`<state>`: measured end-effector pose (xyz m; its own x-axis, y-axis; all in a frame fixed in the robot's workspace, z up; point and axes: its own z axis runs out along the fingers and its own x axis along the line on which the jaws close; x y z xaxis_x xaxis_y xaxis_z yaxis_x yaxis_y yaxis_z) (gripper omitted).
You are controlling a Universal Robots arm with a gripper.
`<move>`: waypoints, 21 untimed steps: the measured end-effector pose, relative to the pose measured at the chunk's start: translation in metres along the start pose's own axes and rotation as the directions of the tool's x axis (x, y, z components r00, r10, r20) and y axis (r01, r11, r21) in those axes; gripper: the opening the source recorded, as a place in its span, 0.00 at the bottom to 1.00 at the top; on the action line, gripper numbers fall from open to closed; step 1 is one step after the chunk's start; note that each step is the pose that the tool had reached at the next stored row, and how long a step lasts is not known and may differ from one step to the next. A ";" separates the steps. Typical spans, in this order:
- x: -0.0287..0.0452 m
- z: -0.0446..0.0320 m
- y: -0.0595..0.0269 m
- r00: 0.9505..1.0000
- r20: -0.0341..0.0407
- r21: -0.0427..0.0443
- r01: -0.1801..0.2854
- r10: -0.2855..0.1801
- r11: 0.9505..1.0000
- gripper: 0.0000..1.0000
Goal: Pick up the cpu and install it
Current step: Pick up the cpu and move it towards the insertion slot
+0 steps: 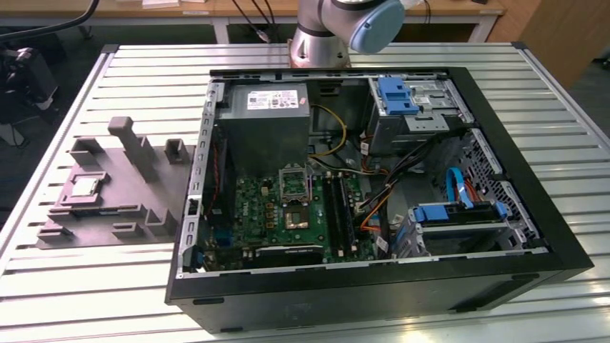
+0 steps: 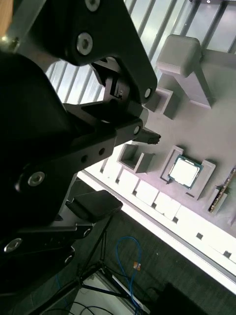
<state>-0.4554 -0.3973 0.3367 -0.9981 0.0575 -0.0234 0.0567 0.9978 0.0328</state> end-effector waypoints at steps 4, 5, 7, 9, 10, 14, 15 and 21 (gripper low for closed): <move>0.0000 0.0010 -0.0001 1.000 -0.001 0.006 0.023 -0.023 1.000 0.65; 0.0001 0.0013 -0.0001 1.000 -0.001 0.002 0.023 -0.023 1.000 0.65; 0.0001 0.0024 0.0000 1.000 -0.002 -0.016 0.022 -0.022 1.000 0.65; 0.0001 0.0040 -0.0001 1.000 -0.006 -0.020 0.022 -0.022 1.000 0.65; 0.0001 0.0047 -0.0001 1.000 -0.010 -0.020 0.022 -0.023 1.000 0.65; 0.0008 0.0084 -0.0003 0.999 -0.024 -0.021 0.035 -0.035 0.999 0.65; 0.0010 0.0089 -0.0004 0.999 -0.025 -0.021 0.040 -0.041 0.999 0.65; 0.0018 0.0096 -0.0008 0.998 -0.026 -0.022 0.065 -0.065 0.998 0.65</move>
<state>-0.4570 -0.3978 0.3271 -1.0000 -0.0085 0.0003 -0.0085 0.9986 0.0529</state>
